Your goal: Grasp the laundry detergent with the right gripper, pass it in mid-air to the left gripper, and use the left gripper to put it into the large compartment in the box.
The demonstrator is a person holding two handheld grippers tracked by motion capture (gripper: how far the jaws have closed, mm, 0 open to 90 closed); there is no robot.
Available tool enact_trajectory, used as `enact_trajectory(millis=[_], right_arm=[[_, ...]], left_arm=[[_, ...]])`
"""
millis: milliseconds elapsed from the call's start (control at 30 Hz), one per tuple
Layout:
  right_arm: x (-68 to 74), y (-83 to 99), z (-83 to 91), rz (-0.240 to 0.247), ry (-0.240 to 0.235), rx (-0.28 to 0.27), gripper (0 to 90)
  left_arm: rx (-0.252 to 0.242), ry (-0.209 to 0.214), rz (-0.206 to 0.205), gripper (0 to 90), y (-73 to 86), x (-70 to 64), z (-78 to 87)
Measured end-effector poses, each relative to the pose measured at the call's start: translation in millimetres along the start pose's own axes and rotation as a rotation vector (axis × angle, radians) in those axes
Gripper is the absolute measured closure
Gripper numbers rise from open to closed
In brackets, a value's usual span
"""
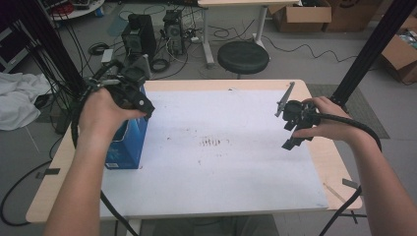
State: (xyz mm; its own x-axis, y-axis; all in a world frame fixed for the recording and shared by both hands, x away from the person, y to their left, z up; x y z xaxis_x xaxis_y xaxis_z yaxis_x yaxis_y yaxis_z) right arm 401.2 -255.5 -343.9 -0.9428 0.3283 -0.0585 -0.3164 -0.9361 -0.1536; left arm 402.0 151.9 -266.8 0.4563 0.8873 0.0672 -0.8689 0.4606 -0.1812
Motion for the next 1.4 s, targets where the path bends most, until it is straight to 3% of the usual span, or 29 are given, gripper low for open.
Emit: enact_trajectory(millis=[200, 333, 633, 967, 1400], right_arm=[[2.8, -7.1, 7.8, 0.013, -0.009, -0.015, 20.9], [4.6, -11.7, 16.9, 0.019, -0.009, -0.052, 20.4], [6.7, -15.1, 30.3, 0.032, 0.008, -0.071, 20.0], [6.2, -14.1, 34.4, 0.033, 0.021, -0.06, 20.3], [6.8, -11.7, 34.7, 0.028, 0.026, -0.057, 20.6]], left_arm=[[-0.021, 0.047, -0.082, 13.1, -15.1, -29.6, -9.6], [-0.014, 0.052, -0.127, 13.2, -22.3, -44.2, -17.8], [-0.006, 0.088, -0.186, 13.1, -34.7, -68.1, -38.8], [0.007, 0.104, -0.214, 13.2, -41.3, -78.3, -50.1], [0.005, 0.104, -0.216, 13.2, -41.6, -76.3, -48.6]])
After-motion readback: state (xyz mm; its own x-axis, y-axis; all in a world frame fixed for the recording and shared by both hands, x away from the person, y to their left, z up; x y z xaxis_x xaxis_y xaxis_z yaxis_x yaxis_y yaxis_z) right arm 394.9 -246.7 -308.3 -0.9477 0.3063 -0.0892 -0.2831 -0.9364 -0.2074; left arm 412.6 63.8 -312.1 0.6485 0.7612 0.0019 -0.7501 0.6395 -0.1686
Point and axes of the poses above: each handheld gripper's, and its own axes: z roughly backward along the jaws, y roughly out of its underside, x roughly to its left, the point moved 6 cm from there along -z, roughly forward along the jaws, and after that the axes turned 5 degrees about y, right-handed, at the moved point
